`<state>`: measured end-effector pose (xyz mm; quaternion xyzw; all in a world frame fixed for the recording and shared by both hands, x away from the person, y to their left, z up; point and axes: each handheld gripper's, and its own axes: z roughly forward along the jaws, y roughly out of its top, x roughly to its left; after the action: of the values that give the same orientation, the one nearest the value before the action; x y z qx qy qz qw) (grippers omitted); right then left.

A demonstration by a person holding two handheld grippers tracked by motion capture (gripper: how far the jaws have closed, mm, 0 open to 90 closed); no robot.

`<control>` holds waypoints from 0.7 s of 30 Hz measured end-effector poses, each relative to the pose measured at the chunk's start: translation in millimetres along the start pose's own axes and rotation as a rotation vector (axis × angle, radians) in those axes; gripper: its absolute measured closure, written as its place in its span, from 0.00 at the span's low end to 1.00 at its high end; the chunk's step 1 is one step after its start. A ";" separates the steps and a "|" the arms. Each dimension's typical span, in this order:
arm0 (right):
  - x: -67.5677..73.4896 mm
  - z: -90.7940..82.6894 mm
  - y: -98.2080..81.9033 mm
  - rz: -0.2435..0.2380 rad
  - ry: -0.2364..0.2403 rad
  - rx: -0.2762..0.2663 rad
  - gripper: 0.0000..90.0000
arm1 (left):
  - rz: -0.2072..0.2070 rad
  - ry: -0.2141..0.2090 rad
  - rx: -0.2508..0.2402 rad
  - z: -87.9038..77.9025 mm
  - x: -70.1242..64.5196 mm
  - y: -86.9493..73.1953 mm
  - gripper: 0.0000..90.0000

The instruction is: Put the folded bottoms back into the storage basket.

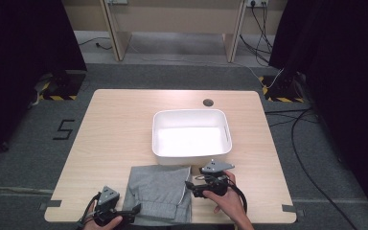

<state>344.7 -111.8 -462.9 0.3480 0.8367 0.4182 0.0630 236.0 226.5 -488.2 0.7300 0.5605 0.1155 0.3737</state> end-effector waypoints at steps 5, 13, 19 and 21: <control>-0.1 6.9 1.9 0.007 -0.008 0.002 0.26 | 0.018 -0.017 0.009 1.2 -3.1 0.8 0.05; -1.1 14.5 5.8 0.035 -0.011 -0.002 0.25 | 0.057 -0.106 0.015 1.7 -11.8 2.0 0.24; 0.0 19.0 7.5 0.043 -0.006 0.003 0.24 | 0.063 -0.164 0.008 2.3 -9.8 1.3 0.54; 0.2 19.7 7.6 0.043 -0.006 0.004 0.24 | 0.071 -0.175 0.004 3.0 -7.8 1.4 0.59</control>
<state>356.4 -95.7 -469.8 0.3674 0.8297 0.4166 0.0556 236.1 218.1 -487.4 0.7573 0.4996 0.0632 0.4157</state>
